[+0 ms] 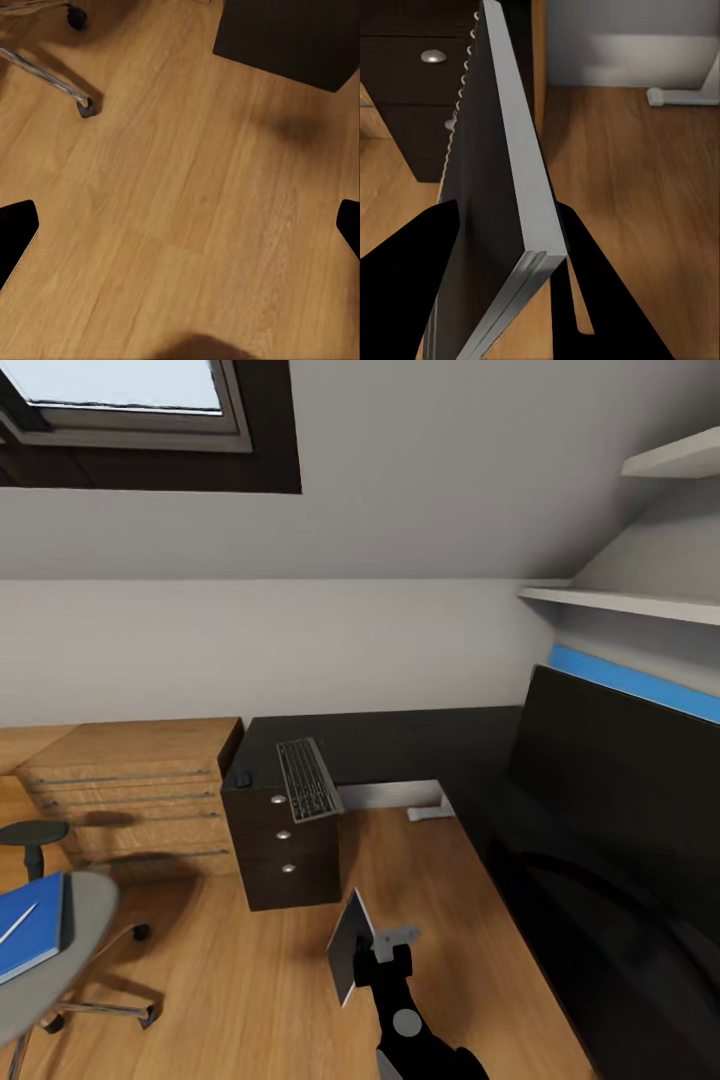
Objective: In the bedroom, organize the workspace by keeping the computer under the desk, ensuring the monitor is on the desk, placing the keyboard on the desk next to the monitor, placing the mouse on the desk next to the keyboard, moving the folder from the swivel chair onto the desk next to the mouse, stacking the notebook on top of the folder with the pen on top of the notebook, and positioning the swivel chair next to the desk.
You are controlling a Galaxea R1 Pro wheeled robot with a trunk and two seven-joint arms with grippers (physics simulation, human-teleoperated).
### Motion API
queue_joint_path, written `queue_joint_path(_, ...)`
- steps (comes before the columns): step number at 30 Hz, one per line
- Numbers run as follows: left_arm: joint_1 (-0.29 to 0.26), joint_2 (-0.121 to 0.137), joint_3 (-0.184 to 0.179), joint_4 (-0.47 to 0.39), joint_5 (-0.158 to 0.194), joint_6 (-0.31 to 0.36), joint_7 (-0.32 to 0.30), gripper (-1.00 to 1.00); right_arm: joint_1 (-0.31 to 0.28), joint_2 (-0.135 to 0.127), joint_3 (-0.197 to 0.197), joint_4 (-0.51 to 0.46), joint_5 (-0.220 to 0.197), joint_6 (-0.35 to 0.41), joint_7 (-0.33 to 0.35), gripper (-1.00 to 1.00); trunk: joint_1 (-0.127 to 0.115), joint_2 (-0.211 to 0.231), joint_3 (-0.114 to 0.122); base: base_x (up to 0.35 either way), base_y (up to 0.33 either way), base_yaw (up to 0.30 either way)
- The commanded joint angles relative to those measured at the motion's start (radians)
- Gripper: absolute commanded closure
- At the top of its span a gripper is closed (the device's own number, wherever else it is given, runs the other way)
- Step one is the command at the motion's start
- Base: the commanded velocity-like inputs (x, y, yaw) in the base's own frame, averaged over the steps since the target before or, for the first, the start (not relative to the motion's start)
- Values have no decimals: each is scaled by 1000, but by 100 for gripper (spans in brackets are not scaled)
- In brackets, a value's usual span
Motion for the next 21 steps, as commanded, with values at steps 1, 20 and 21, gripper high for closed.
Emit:
queue_joint_path(1,0,1,-2,-1,10,-2,4,-100,-2,0,7,1,-10,-8,-6,100,-3,7,2,318,188,0)
queue_joint_path(20,0,1,-2,-1,12,-1,4,-100,197,-113,-3,-542,-47,-60,-12,100,-19,35,15,306,56,0)
queue_joint_path(21,0,1,-2,-1,12,-1,4,-100,205,-123,-3,-567,-58,-60,-12,100,-19,35,15,293,1,0)
